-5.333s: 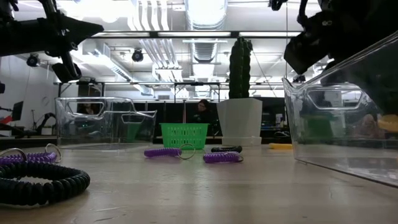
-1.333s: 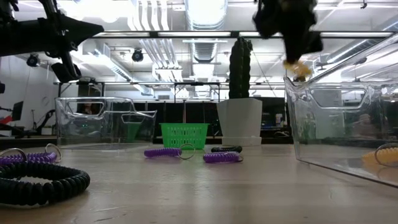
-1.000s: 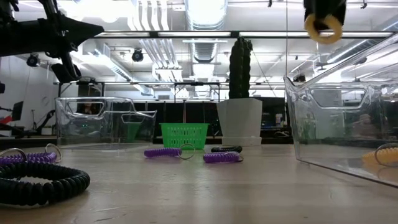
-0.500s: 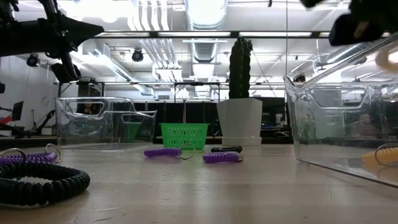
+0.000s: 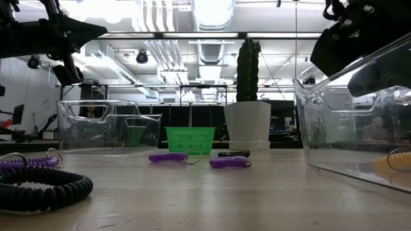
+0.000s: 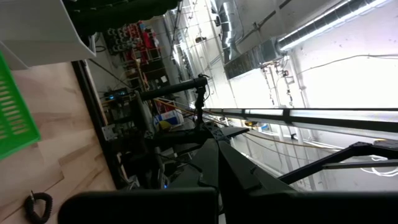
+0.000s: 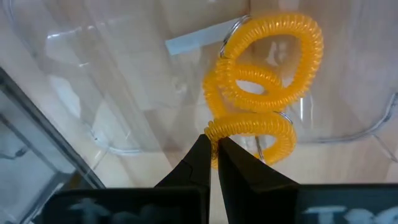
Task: Sort spring keychains
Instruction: Put the yellow spring keychain into the bottom transparent bin, then put the middle black spring keychain into the top transparent bin
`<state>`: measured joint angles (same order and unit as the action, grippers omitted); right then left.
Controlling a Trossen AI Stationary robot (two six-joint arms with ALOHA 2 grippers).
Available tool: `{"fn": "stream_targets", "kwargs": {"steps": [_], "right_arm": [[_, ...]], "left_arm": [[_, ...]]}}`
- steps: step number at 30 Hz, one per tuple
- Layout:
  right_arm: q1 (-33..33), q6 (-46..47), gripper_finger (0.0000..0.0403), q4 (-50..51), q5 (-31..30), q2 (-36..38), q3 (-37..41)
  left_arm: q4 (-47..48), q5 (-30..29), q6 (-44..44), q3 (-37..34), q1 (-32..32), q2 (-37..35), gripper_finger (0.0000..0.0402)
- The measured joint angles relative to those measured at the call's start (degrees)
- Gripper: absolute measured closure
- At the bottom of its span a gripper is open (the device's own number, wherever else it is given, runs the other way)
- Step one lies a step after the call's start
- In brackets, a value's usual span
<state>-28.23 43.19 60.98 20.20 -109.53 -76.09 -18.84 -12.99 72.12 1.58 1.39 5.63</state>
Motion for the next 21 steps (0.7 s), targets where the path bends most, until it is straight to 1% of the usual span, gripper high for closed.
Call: {"fn": "stream_targets", "kwargs": {"steps": [2, 4, 11, 16, 18, 21], "right_arm": [[-0.02, 0.14, 0.0385, 0.05, 0.01, 0.14, -0.18], [0.00, 0.75, 0.0369, -0.16, 0.01, 0.89, -0.52], [0.15, 3.02, 0.0273, -0.06, 0.32, 5.03, -1.54], [0.15, 3.40, 0.0218, 0.31, 5.75, 6.48, -1.51], [0.17, 3.36, 0.0205, 0.32, 8.05, 7.39, -1.60], [0.26, 2.24, 0.0196, -0.25, 8.44, 9.08, -2.43]], "left_arm": [[0.03, 0.01, 0.04, 0.00, 0.00, 0.00, 0.0400], [-0.01, 0.02, 0.04, 0.00, 0.00, 0.00, 0.0400], [0.04, 0.02, -0.20, 0.00, 0.00, 0.00, 0.0400], [0.04, 0.02, -0.16, 0.00, 0.00, 0.00, 0.0400], [0.06, 0.02, -0.15, 0.00, 0.00, 0.00, 0.0400], [0.08, 0.01, -0.20, 0.00, 0.00, 0.00, 0.0400]]}}
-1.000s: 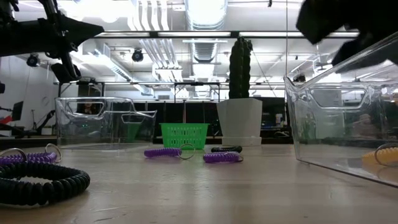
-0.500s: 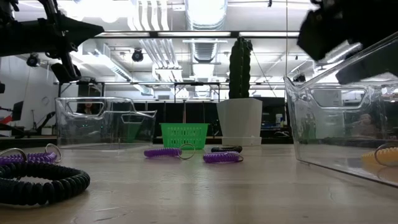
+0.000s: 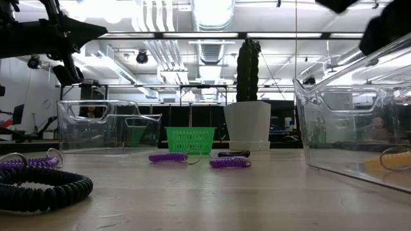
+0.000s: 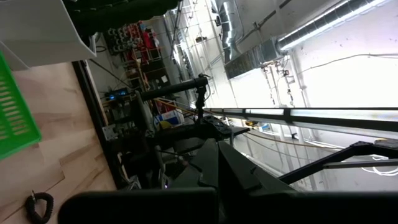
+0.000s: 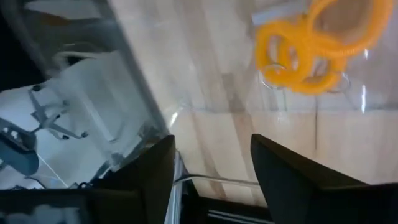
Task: Sort spring keychains
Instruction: Put the middle black spring keychain into the top transparent bin
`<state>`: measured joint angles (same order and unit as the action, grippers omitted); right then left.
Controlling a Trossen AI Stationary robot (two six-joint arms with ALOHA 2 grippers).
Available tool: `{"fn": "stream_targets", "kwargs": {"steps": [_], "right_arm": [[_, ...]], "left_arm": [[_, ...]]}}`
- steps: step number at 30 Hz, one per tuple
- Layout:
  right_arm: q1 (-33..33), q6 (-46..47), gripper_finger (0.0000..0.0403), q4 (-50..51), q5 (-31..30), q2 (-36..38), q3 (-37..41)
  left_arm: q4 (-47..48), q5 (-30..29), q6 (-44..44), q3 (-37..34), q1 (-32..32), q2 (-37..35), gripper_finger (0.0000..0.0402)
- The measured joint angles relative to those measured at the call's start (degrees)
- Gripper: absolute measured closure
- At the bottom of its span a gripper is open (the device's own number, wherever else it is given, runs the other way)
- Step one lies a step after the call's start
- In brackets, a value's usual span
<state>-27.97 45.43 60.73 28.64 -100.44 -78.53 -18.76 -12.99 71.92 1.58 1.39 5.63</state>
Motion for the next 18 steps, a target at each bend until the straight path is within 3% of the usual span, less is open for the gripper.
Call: {"fn": "stream_targets", "kwargs": {"steps": [7, 18], "right_arm": [[2.88, -2.08, 0.0203, -1.57, -2.06, 4.23, -0.65], [8.88, -2.59, 0.0221, -4.71, -12.22, 7.50, -0.66]], "left_arm": [[0.00, 0.28, 2.14, 0.00, 0.00, 0.00, 0.0400], [0.55, 0.91, 7.09, 1.74, -0.07, 0.37, 0.0380]]}}
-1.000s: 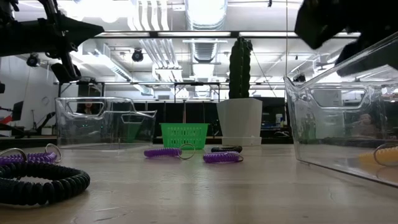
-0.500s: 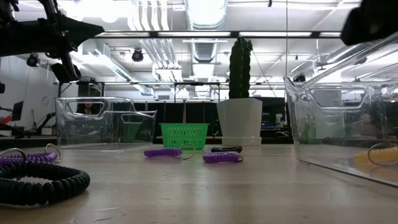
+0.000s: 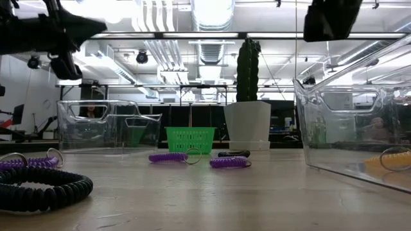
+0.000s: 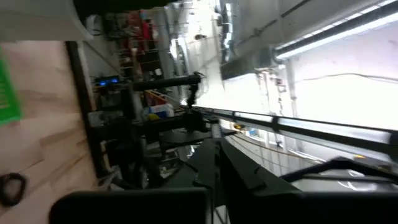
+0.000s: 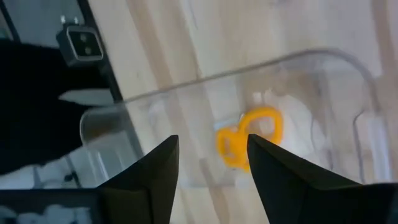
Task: Sort spring keychains
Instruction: Put the middle black spring keychain into the top transparent bin
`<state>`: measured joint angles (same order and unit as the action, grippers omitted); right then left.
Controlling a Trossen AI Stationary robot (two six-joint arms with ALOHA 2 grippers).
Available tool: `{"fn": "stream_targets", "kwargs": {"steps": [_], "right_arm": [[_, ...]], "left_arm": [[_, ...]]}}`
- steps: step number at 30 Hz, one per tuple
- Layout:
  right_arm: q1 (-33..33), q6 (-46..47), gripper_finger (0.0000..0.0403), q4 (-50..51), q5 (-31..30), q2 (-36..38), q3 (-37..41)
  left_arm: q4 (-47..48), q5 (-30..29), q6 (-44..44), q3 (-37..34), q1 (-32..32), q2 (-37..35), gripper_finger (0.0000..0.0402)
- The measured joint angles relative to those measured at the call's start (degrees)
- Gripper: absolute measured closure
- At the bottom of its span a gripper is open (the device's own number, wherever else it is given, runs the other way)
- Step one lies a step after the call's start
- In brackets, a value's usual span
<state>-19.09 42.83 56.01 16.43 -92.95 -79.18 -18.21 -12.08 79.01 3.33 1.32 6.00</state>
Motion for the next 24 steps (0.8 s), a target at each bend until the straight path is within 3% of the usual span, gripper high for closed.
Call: {"fn": "stream_targets", "kwargs": {"steps": [8, 12, 18, 24], "right_arm": [[0.93, -3.48, 0.0224, 0.10, -1.61, 0.00, 0.02], [1.69, -4.51, 0.0229, -0.80, -4.87, 0.32, -0.17], [2.63, -4.91, 0.0236, -3.77, -11.80, 2.05, -0.21], [3.41, -4.69, 0.0235, -4.76, -15.37, 2.92, -0.21]], "left_arm": [[0.30, 1.91, -6.10, 9.34, 0.02, 3.11, 0.0291], [8.92, 6.35, -10.72, 16.58, -0.14, 8.70, 0.0256], [28.09, 13.11, -18.81, 28.36, -0.91, 21.06, 0.0241], [37.97, 19.28, -24.51, 38.88, -4.41, 33.44, 0.0241]]}}
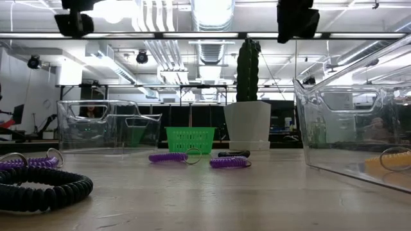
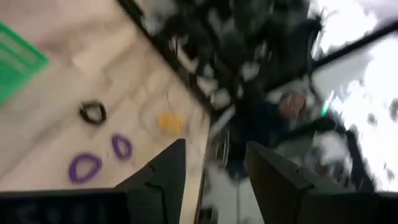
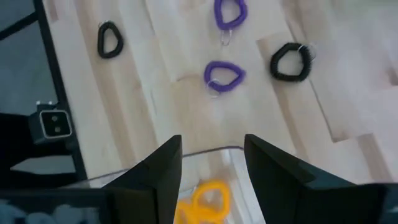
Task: Sort spring keychains
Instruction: Put the middle black spring keychain into the top transparent bin
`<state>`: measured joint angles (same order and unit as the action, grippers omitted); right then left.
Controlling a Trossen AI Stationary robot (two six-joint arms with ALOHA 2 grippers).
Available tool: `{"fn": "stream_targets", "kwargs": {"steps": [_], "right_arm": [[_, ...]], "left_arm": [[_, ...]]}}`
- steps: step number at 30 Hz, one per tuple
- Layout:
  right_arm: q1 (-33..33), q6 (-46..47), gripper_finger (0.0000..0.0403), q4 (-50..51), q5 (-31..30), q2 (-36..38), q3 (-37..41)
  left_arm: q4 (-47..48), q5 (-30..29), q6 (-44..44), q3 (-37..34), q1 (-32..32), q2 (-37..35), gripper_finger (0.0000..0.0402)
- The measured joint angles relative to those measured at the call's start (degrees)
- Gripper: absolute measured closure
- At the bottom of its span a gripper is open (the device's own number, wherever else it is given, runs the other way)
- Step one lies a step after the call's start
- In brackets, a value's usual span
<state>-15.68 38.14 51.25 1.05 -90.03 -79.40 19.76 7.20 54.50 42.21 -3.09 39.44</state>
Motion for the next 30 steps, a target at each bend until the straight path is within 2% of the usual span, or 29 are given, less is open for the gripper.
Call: {"fn": "stream_targets", "kwargs": {"steps": [6, 12, 16, 22, 26, 30], "right_arm": [[1.30, -2.56, 0.0234, -2.70, -2.17, 0.94, 0.00], [2.85, -3.20, 0.0241, -8.17, -4.93, 2.22, 0.00], [3.40, -4.79, 0.0247, -11.33, -7.08, 2.87, 0.00], [3.78, -5.61, 0.0255, -14.55, -7.27, 4.39, 0.00], [4.07, -5.76, 0.0253, -16.35, -7.27, 5.36, 0.00], [4.72, -5.70, 0.0252, -17.56, -7.27, 5.86, -0.02]], "left_arm": [[10.34, 2.40, -7.74, 8.04, -8.05, 10.07, 0.0241], [21.82, 2.55, -6.45, 9.72, -15.99, 16.85, 0.0241], [22.60, 2.38, -6.76, 9.05, -21.05, 20.16, 0.0241], [22.95, 0.18, -11.68, 9.03, -28.82, 26.46, 0.0241], [23.20, -2.04, -15.28, 8.83, -31.84, 31.59, 0.0241], [23.09, -1.71, -18.03, 8.60, -33.38, 36.21, 0.0241]]}}
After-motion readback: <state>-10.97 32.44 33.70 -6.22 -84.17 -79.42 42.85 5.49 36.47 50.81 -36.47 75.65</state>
